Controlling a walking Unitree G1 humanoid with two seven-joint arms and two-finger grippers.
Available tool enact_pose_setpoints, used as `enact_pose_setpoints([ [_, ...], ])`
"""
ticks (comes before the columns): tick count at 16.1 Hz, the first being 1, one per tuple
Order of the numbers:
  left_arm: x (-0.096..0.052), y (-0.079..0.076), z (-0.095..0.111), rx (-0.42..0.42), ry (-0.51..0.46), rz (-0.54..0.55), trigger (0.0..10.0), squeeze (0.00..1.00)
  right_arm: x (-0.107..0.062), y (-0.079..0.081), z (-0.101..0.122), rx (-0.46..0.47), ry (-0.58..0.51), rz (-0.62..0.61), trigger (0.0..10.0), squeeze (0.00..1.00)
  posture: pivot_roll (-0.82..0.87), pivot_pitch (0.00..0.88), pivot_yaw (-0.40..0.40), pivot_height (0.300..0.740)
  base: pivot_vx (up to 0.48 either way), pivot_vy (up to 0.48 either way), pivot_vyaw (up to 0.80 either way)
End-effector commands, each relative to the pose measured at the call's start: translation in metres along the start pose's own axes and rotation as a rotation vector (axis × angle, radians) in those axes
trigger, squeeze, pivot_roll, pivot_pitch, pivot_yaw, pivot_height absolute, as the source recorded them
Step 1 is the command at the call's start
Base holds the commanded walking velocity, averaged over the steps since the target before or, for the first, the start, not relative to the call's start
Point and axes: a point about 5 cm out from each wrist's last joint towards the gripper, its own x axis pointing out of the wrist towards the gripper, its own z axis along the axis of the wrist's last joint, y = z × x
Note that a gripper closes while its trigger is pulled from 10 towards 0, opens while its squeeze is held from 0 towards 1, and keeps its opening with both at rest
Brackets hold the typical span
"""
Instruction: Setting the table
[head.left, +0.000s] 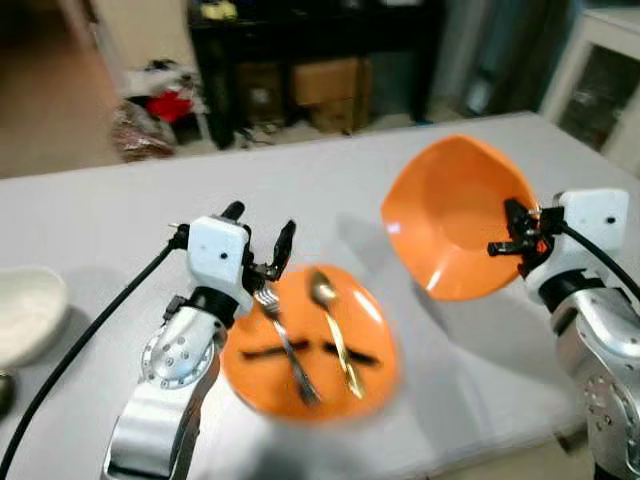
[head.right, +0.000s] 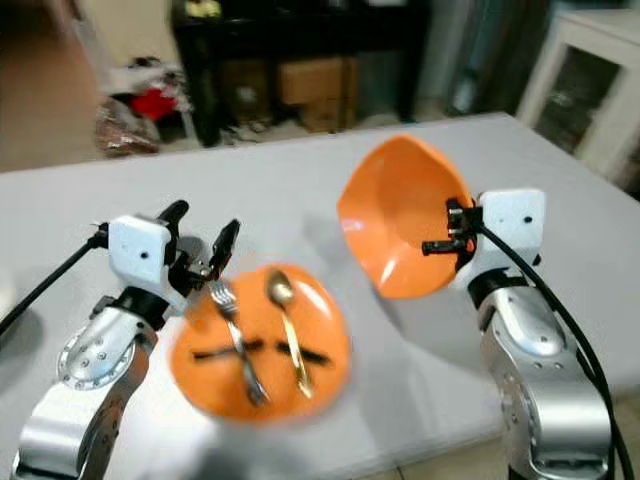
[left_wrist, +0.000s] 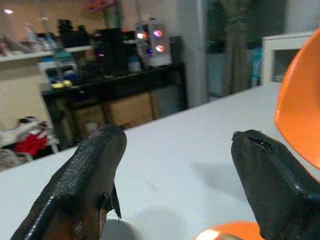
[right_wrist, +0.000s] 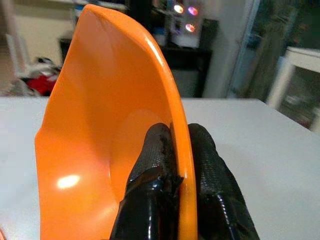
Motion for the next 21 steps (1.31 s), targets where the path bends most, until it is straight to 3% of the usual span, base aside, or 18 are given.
enact_pose_setpoints([
  [1, -0.001, 0.006, 0.001, 0.014, 0.003, 0.015, 10.0, 0.0, 0.004, 0.007, 0.009, 0.033, -0.051, 0.043, 10.0, 0.0, -0.05, 0.0, 0.003, 0.74, 0.431, 0.0, 0.0],
  [4, 0.0, 0.008, 0.005, 0.007, -0.007, 0.007, 10.0, 0.0, 0.025, 0.011, 0.007, 0.105, -0.023, 0.129, 10.0, 0.0, -0.04, 0.0, 0.006, 0.74, 0.0, 0.0, 0.0],
  [9, -0.01, 0.014, 0.016, 0.021, -0.023, -0.093, 10.0, 0.0, 0.084, 0.012, -0.008, 0.322, 0.06, 0.197, 10.0, 0.0, 0.0, 0.0, 0.005, 0.74, 0.0, 0.0, 0.0],
  [10, -0.01, 0.014, 0.016, 0.021, -0.023, -0.093, 10.0, 0.0, 0.084, 0.012, -0.008, 0.322, 0.06, 0.197, 10.0, 0.0, 0.0, 0.0, 0.005, 0.74, 0.0, 0.0, 0.0],
  [11, -0.018, 0.016, 0.023, -0.004, -0.018, -0.191, 10.0, 0.0, 0.109, 0.011, -0.028, 0.434, 0.161, 0.207, 10.0, 0.0, 0.01, 0.0, 0.006, 0.74, 0.0, 0.0, 0.0],
  [14, -0.027, 0.011, 0.03, -0.042, -0.003, -0.318, 10.0, 0.0, 0.124, 0.006, -0.047, 0.565, 0.255, 0.155, 10.0, 0.0, 0.04, 0.0, 0.004, 0.74, 0.0, 0.0, 0.0],
  [18, -0.052, 0.01, 0.031, -0.095, 0.094, -0.49, 10.0, 0.0, 0.127, 0.001, -0.068, 0.719, 0.333, 0.133, 10.0, 0.0, 0.05, 0.0, 0.0, 0.74, 0.0, 0.0, 0.0],
  [19, -0.065, 0.011, 0.025, -0.111, 0.188, -0.564, 10.0, 0.0, 0.126, 0.002, -0.075, 0.773, 0.38, 0.151, 10.0, 0.0, 0.06, 0.0, 0.002, 0.74, 0.0, 0.0, 0.0],
  [20, -0.07, 0.011, 0.023, -0.116, 0.222, -0.59, 10.0, 0.0, 0.125, 0.002, -0.077, 0.787, 0.398, 0.157, 10.0, 0.0, 0.06, 0.0, 0.002, 0.74, 0.0, 0.0, 0.0],
  [21, -0.078, 0.013, 0.017, -0.094, 0.3, -0.622, 10.0, 0.0, 0.12, 0.007, -0.086, 0.79, 0.487, 0.21, 10.0, 0.0, 0.05, 0.0, 0.004, 0.74, 0.0, 0.0, 0.0],
])
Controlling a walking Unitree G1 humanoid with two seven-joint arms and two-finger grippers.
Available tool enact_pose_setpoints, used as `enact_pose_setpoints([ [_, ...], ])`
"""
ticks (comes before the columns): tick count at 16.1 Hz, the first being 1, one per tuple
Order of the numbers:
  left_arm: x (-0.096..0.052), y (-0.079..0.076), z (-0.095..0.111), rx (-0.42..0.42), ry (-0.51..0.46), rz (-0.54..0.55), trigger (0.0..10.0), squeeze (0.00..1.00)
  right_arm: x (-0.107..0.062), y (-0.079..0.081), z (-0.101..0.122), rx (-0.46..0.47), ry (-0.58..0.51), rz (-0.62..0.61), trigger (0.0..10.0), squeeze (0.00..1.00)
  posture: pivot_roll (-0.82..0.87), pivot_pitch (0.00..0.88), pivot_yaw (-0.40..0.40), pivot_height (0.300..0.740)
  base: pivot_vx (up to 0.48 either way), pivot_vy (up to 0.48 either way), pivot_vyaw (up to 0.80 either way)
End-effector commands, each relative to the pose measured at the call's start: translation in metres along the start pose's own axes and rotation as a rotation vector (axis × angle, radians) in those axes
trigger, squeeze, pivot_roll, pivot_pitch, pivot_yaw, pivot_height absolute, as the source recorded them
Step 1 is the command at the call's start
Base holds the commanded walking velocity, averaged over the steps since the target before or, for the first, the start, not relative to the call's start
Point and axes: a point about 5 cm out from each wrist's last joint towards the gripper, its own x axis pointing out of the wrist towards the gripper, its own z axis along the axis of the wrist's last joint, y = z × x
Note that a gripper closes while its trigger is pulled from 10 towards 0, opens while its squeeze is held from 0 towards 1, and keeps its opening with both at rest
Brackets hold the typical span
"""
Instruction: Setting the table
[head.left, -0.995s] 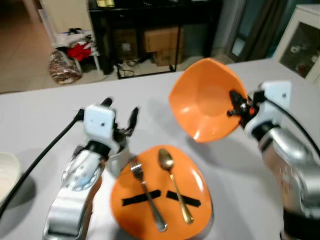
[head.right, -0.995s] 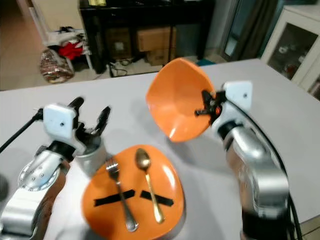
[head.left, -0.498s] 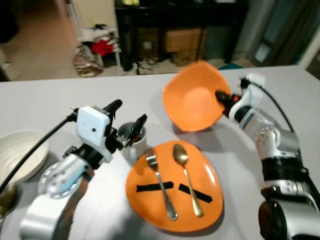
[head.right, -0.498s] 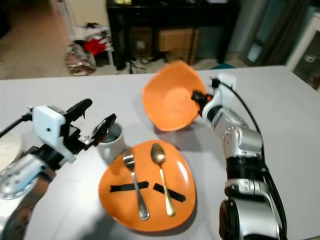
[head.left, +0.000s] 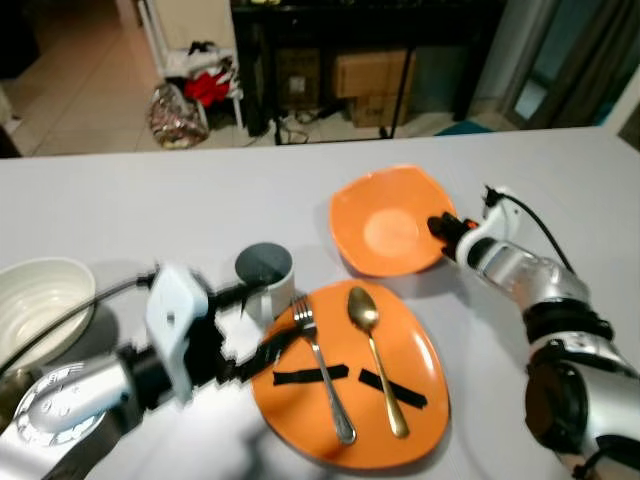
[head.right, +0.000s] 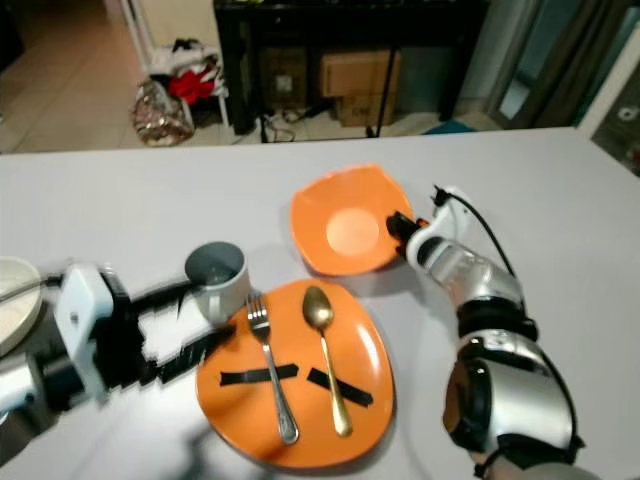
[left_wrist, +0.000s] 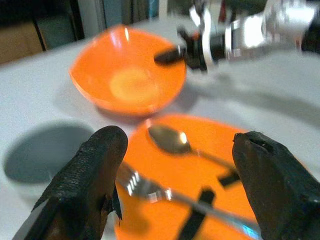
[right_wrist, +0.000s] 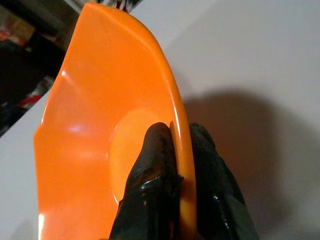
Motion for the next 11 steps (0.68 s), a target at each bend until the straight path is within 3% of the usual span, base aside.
enact_pose_setpoints([
  [1, -0.002, -0.002, 0.003, 0.017, 0.013, -0.018, 10.0, 0.0, 0.002, 0.006, -0.001, 0.01, 0.05, 0.042, 10.0, 0.0, 0.05, 0.0, 0.004, 0.74, 0.0, 0.0, 0.0],
  [8, -0.005, -0.001, 0.005, 0.016, 0.037, -0.037, 10.0, 0.0, -0.013, 0.004, -0.025, 0.076, 0.349, 0.141, 10.0, 0.0, 0.05, 0.0, 0.013, 0.74, 0.0, 0.0, 0.0],
  [11, -0.004, -0.001, 0.006, 0.025, 0.044, -0.039, 10.0, 0.0, -0.017, 0.002, -0.025, 0.06, 0.371, 0.143, 10.0, 0.0, 0.05, 0.0, 0.017, 0.74, 0.0, 0.0, 0.0],
])
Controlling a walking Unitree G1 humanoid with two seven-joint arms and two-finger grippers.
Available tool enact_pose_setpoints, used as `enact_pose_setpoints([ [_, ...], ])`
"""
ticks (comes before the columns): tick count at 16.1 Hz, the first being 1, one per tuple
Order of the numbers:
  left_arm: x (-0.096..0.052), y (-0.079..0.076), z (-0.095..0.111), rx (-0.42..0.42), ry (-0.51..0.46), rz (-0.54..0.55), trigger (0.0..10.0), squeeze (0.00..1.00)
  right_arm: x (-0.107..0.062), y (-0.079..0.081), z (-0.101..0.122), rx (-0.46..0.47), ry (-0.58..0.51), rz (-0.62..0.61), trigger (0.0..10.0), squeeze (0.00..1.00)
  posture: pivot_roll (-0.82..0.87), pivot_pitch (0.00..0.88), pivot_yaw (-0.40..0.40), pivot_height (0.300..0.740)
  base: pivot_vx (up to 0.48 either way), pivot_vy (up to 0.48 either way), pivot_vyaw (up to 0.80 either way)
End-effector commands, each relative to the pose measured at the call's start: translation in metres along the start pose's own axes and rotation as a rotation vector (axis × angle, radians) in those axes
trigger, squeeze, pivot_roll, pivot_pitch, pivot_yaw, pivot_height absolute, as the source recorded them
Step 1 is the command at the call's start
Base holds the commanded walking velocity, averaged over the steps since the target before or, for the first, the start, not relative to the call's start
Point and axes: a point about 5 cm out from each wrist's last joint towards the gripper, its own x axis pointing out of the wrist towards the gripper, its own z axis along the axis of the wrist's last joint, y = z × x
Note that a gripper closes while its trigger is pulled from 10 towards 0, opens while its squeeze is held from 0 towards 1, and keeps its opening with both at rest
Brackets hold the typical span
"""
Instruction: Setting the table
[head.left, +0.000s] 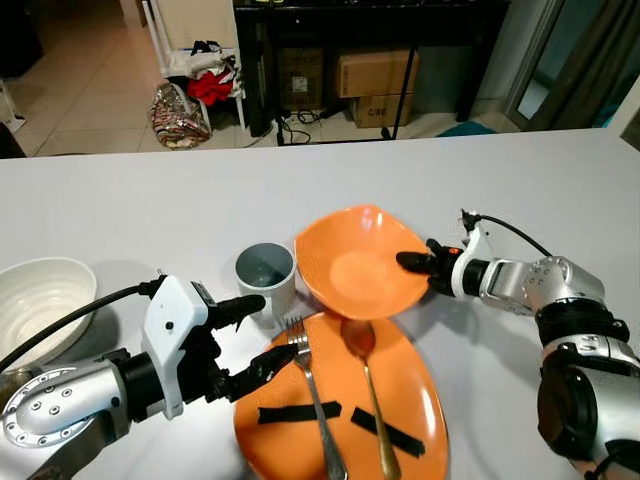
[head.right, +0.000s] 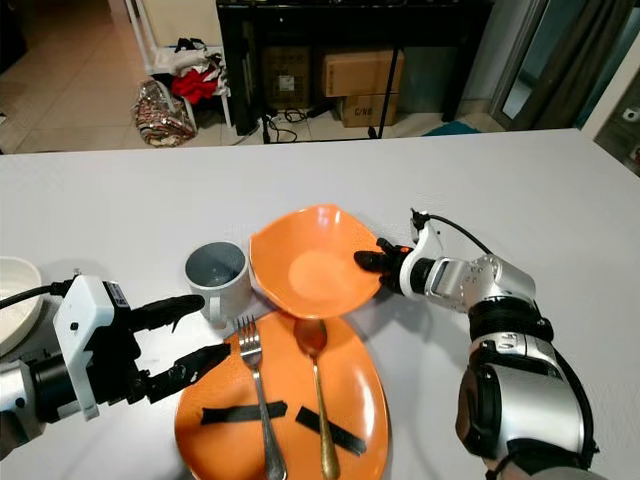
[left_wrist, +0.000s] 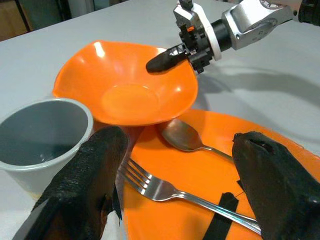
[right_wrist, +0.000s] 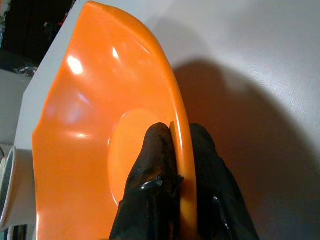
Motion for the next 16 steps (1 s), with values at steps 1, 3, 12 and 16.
enact_pose_setpoints([
  [1, 0.0, -0.001, 0.004, 0.03, 0.002, -0.001, 10.0, 0.0, -0.004, -0.005, 0.001, -0.025, 0.002, -0.044, 10.0, 0.0, 0.05, 0.0, 0.019, 0.74, 0.0, 0.0, 0.0],
  [3, 0.001, 0.001, 0.004, 0.041, 0.0, 0.012, 10.0, 0.0, -0.005, -0.009, 0.002, -0.033, -0.029, -0.075, 10.0, 0.0, 0.05, 0.0, 0.02, 0.74, 0.0, 0.0, 0.0],
  [12, 0.004, 0.003, 0.007, 0.034, -0.048, 0.037, 10.0, 0.0, -0.048, 0.012, 0.02, -0.06, -0.102, 0.063, 10.0, 1.0, 0.04, 0.0, 0.019, 0.74, 0.0, 0.0, 0.0],
  [16, 0.005, 0.005, 0.007, 0.028, -0.066, 0.057, 10.0, 0.0, -0.088, 0.025, 0.016, -0.165, -0.107, 0.078, 10.0, 1.0, 0.02, 0.0, 0.022, 0.74, 0.0, 0.0, 0.0],
])
